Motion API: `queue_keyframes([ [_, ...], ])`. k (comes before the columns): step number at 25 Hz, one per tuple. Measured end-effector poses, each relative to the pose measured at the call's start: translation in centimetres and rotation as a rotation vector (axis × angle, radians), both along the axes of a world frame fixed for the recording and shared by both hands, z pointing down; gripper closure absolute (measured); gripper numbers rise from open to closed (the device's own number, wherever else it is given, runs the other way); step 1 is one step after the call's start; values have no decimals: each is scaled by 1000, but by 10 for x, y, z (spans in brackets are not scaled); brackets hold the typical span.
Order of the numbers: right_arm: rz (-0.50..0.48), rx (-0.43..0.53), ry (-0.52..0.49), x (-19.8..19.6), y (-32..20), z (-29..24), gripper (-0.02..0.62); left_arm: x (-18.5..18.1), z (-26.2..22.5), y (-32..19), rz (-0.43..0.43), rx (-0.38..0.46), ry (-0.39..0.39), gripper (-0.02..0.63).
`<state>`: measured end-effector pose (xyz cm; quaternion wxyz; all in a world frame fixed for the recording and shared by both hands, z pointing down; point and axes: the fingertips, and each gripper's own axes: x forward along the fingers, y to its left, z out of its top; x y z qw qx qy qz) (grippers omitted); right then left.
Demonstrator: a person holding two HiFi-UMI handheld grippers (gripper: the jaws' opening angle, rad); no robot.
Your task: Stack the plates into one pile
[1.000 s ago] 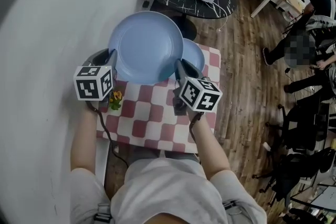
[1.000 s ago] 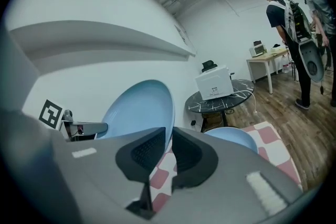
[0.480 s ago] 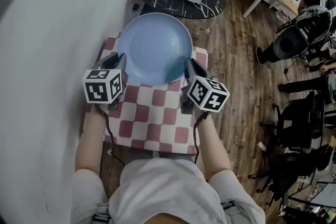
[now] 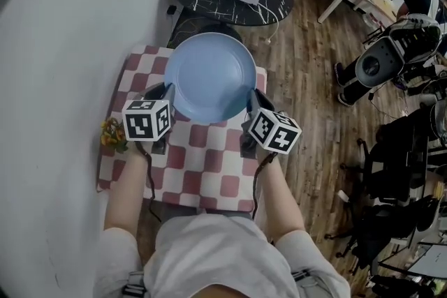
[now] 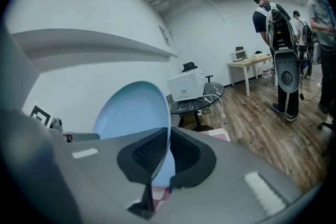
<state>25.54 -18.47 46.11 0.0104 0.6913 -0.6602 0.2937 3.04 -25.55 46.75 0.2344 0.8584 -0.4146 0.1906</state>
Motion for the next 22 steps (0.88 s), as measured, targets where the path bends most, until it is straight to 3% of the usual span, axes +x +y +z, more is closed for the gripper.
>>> queue_keyframes([
  [22, -36, -225, 6, 30, -49, 108, 581, 26, 120, -33, -50, -234, -65, 546],
])
